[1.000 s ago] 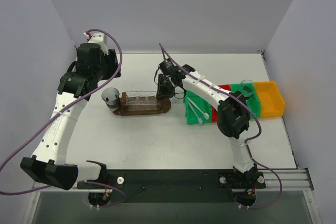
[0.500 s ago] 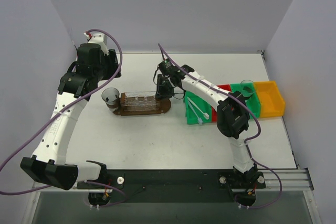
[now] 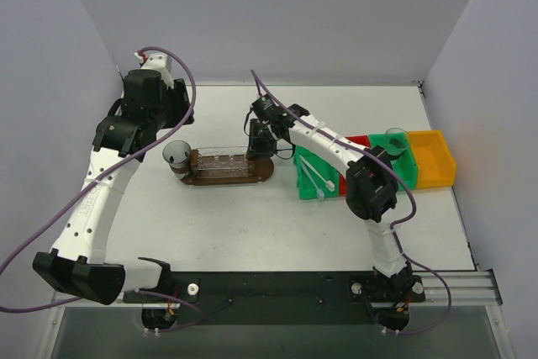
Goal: Prepare toiletry sets of a toothbrush and toothpaste on the tray
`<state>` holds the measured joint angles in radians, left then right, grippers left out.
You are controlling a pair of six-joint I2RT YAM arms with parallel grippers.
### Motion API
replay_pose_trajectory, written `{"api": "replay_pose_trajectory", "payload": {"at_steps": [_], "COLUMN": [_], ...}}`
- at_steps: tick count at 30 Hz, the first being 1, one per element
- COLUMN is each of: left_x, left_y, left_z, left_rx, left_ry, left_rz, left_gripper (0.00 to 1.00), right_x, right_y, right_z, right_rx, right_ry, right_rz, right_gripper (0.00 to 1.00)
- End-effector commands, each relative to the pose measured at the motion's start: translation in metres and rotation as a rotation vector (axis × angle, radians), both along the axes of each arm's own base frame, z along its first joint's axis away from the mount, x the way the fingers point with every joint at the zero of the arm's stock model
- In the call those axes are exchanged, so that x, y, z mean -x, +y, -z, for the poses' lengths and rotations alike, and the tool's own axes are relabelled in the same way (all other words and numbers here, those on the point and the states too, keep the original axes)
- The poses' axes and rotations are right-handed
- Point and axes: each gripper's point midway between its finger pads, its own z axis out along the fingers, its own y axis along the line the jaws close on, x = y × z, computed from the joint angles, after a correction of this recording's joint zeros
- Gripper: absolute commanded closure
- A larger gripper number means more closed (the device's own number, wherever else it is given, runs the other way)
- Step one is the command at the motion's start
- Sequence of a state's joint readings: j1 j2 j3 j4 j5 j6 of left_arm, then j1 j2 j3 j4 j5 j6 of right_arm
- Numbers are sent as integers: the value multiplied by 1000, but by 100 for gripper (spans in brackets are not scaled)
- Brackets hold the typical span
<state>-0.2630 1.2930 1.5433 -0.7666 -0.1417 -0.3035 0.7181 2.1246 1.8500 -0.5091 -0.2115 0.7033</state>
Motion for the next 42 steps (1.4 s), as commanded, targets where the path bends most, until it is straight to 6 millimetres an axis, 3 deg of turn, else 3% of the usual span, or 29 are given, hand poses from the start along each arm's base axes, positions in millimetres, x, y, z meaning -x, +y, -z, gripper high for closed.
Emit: {"api": "replay_pose_trajectory", "payload": {"at_steps": [1,9,27,32,38,42], "left_x": [3,2,2,3,3,5], "left_y": [-2,-3,-4,-5,-3,-1], "left_z": [-16,-16,-14,-15,-16,-16], "left_rx": [25,26,28,29,26,15], "left_ry": [-55,-55,-50,-51,-52,-49], "left_rz": [10,11,15,18,16,11], "left_gripper": [38,38,38,38,38,38], "right_x": [10,10,5,0,-12,-20], "right_y": [2,1,-3,-8,-20,-46], "right_z": [15,14,-1,-14,-60,-116], "right_rx": [34,37,42,52,39,-43], "right_ry": [43,39,-11,-70,-202,-274], "right_rz": [-22,-18,-19,-38,-31,53], "right_gripper": [93,88,60,53,48,46]}}
